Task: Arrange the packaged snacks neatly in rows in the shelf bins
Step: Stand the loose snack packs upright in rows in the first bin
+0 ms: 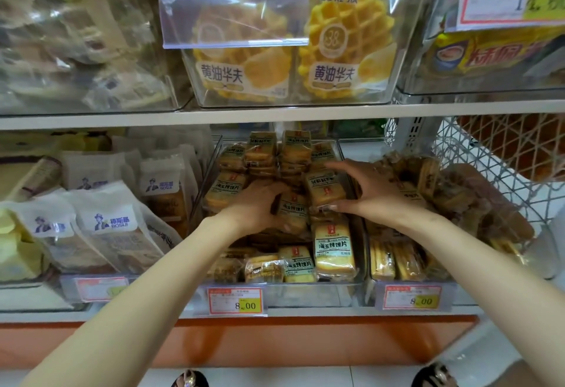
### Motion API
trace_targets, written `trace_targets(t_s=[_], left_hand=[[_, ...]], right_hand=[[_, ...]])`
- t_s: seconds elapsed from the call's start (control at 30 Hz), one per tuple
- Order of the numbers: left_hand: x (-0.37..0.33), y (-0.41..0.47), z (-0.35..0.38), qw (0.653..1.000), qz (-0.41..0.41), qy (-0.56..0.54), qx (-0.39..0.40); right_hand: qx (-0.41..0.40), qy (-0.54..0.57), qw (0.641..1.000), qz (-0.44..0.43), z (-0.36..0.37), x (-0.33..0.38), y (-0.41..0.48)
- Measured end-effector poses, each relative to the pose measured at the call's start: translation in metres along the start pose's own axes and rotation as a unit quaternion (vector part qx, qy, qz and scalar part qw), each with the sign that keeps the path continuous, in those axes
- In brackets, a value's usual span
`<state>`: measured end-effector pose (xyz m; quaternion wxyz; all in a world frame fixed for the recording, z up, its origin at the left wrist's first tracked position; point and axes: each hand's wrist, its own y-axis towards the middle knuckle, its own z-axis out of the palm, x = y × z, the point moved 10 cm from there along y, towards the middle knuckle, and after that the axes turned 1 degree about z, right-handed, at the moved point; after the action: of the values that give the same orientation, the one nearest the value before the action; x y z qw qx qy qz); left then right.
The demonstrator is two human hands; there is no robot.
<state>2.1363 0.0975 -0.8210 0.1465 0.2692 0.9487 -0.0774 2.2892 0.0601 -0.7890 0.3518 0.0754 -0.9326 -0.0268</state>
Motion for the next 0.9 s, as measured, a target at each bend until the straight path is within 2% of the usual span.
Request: trace_targets(t_s=[0.13, 0.37, 0.53, 0.7, 0.8, 0.87, 0.9], left_hand=[[0.004, -0.001, 0.008, 0.998, 0.006, 0.051, 0.047], [-0.009, -0.001, 0.004, 0.978, 0.029, 0.199, -0.051], [-0.022, -0.003, 0.012, 0.986, 0.073, 0.151, -0.018], [-0.020, 0.006, 0.015, 0.976, 0.047, 0.201, -0.064], [-0.016, 0.008, 0.021, 0.984, 0.040, 0.170, -0.038], [-0.015, 0.007, 0.014, 0.997, 0.047, 0.045, -0.030], [-0.014, 0.007, 0.003, 0.996, 0.049, -0.040, -0.060]], right_hand=[[0.034, 0.003, 0.999, 0.024, 0.013, -0.006, 0.011], [0.041, -0.071, 0.996, 0.021, 0.015, -0.010, 0.018], [0.033, -0.102, 0.994, 0.013, 0.013, -0.007, 0.016], [-0.007, -0.100, 0.995, -0.014, 0.005, -0.001, 0.012], [-0.063, 0.019, 0.997, -0.031, -0.015, 0.006, 0.007], [-0.102, 0.122, 0.987, -0.030, -0.034, 0.006, 0.003], [-0.110, 0.157, 0.981, -0.027, -0.040, 0.005, 0.002]])
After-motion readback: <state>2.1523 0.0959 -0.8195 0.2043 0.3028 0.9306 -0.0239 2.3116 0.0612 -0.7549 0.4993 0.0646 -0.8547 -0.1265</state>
